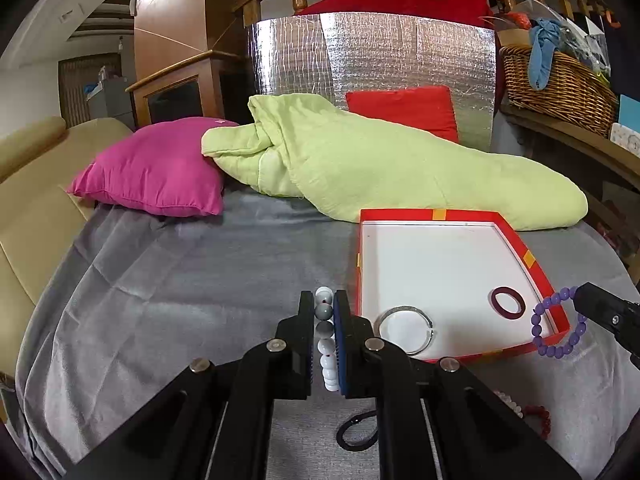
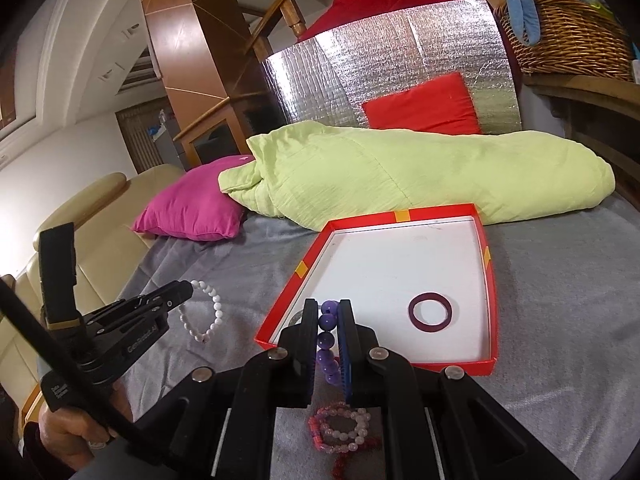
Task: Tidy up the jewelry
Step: 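Lift and carry both held bracelets over the red box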
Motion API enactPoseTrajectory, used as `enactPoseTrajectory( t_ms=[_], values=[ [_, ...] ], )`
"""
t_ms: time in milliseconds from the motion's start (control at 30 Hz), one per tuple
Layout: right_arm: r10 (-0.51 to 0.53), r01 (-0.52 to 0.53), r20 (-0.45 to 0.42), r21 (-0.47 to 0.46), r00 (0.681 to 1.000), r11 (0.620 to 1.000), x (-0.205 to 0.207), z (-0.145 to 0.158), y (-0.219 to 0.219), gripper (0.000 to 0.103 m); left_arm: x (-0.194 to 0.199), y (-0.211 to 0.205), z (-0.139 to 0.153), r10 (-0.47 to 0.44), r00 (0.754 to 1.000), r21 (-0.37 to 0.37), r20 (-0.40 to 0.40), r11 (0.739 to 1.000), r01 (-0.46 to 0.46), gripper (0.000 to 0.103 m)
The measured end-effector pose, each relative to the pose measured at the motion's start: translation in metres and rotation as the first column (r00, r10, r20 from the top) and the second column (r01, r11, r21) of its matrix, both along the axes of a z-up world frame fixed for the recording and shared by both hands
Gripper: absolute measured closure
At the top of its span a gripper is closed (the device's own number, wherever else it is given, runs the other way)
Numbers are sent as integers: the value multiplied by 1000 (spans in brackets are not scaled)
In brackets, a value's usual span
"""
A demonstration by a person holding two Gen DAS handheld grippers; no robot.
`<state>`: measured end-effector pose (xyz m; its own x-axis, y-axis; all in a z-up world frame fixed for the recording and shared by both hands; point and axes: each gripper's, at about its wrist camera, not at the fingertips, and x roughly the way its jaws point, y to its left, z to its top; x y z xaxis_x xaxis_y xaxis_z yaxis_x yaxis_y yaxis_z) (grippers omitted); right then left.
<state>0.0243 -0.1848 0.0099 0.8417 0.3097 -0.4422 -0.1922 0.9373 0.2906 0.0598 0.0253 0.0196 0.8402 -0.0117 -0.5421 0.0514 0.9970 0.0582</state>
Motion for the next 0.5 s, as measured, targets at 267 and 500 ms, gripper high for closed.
enactPoseTrajectory(
  t_ms=[267, 500],
  values=[
    [5, -5, 19, 7, 1000, 1000, 14, 3, 1, 93, 6, 0, 0, 2, 1000, -6, 0, 1000, -2, 93],
    [-37, 36, 22, 34, 999, 999, 35, 5, -18, 93, 17, -14, 3, -64, 998, -41, 7, 997, 64, 93]
  ],
)
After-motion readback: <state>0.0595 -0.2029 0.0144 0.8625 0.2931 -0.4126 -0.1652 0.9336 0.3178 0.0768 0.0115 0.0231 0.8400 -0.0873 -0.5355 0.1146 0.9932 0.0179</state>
